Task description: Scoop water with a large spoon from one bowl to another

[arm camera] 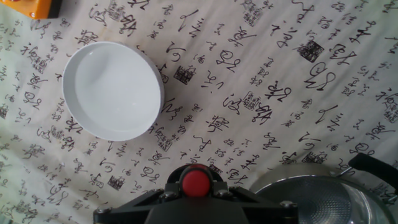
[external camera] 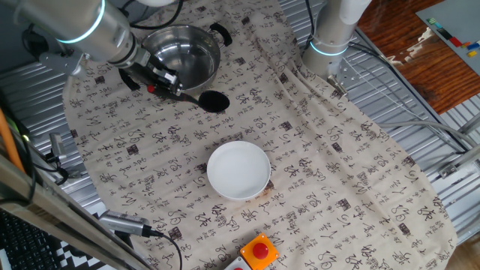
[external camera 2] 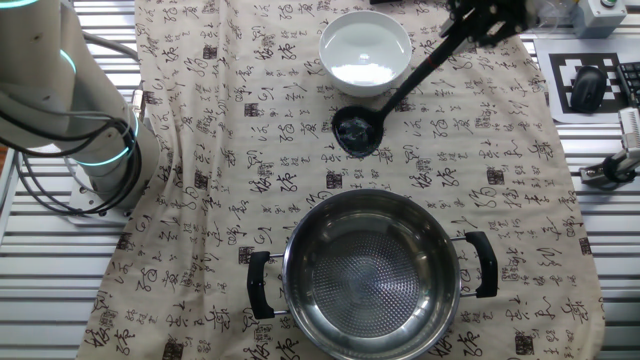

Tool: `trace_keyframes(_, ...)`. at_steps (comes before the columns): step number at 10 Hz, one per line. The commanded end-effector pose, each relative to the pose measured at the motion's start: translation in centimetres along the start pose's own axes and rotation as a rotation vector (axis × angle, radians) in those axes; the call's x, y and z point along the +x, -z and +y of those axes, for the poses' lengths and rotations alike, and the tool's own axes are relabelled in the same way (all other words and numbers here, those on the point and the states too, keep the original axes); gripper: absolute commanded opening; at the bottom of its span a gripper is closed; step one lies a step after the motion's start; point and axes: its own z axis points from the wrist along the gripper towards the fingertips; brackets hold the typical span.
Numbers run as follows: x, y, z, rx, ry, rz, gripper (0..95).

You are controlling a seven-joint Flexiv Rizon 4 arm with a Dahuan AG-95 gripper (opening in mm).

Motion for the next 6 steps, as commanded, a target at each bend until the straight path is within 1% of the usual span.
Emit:
trace_keyframes(1,0.05,0.17,-0.38,0.001,0.008,0.004,0.0)
trace_keyframes(6,0.53,0.71,-1.32,0.019,0.026,0.024,0.0)
